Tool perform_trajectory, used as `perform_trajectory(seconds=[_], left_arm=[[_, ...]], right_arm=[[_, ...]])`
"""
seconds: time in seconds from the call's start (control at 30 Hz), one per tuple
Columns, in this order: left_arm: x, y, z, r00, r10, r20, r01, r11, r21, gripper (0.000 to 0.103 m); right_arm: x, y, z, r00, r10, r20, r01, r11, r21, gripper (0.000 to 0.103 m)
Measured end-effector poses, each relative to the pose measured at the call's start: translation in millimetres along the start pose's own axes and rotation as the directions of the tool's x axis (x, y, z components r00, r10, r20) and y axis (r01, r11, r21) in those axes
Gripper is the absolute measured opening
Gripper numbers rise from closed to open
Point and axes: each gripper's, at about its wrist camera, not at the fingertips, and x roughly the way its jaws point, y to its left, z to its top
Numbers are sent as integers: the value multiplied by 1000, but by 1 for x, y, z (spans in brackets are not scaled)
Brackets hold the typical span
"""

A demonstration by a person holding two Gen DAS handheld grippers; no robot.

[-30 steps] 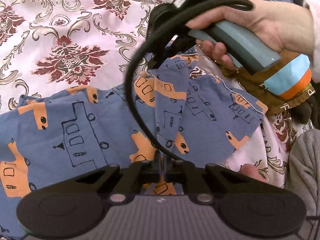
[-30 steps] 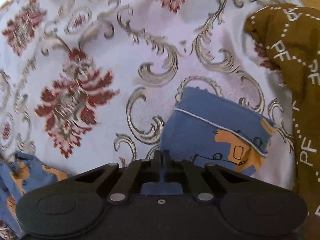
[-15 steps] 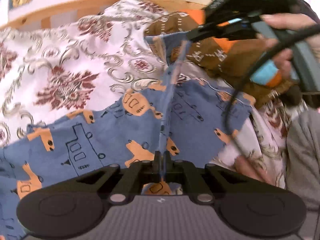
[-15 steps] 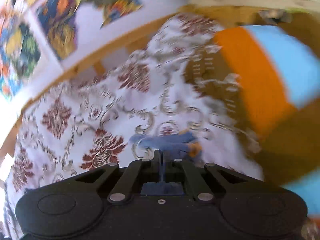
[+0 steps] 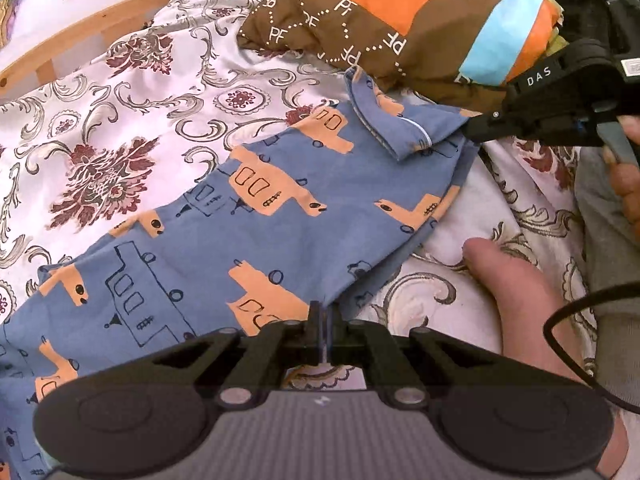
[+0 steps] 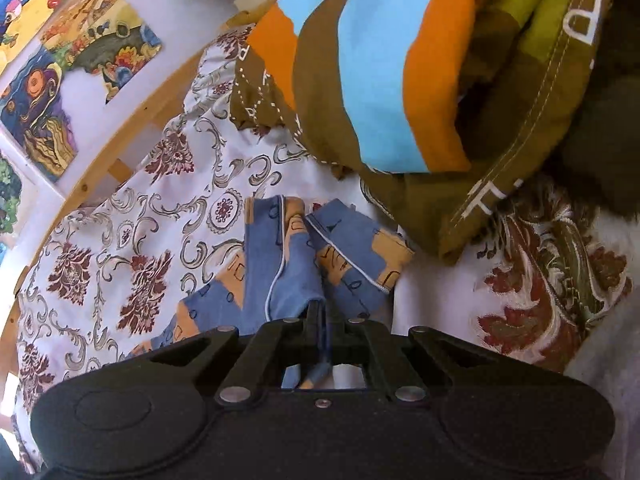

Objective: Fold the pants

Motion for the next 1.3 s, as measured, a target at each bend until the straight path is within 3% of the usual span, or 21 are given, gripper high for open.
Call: perform_trajectory(seconds=[0.63,0.77,0.83,0.87,0.9,0.93,1.0,1.03,1.13,1.2,1.3], left_arm=[[6,-4,-2,998,19,-60,-18,1000,20,1],[5,-2,-3,998,11,-66,-12,1000,-5,3],[3,1,-3,997,-5,-72,3,1000,-31,16],[2,3,-3,997,-18,-78,14,999,-48,24],[0,5,-3,996,-34,-79,29,997,-68,44],[-3,7,-3,996,-50,-76,43,996,-83,60],[-10,12,-2,995,-74,-70,65,991,-113,75],[-14,15,-1,995,-70,-68,61,991,-122,85],[-22,29,6,997,-41,-69,30,987,-156,97],[-23,43,17,997,-29,-78,15,983,-181,103],[-19,65,41,995,-6,-95,-12,981,-194,103]], right_arm=[[0,-8,-5,999,-47,-26,47,999,-6,1],[-3,-1,-7,998,-55,-23,54,997,-49,23],[-9,6,-9,998,-54,-9,53,994,-93,41],[-13,10,-10,999,-53,-2,53,992,-118,58],[-16,14,-12,999,-48,7,49,989,-140,73],[-20,18,-13,999,-45,18,47,984,-169,80],[-26,28,-17,998,-43,39,51,971,-235,98],[-29,32,-19,998,-42,54,55,961,-270,100],[-30,46,-27,994,-58,95,90,919,-384,102],[-27,52,-33,991,-73,109,115,890,-440,102],[-21,60,-43,990,-84,117,133,848,-514,102]])
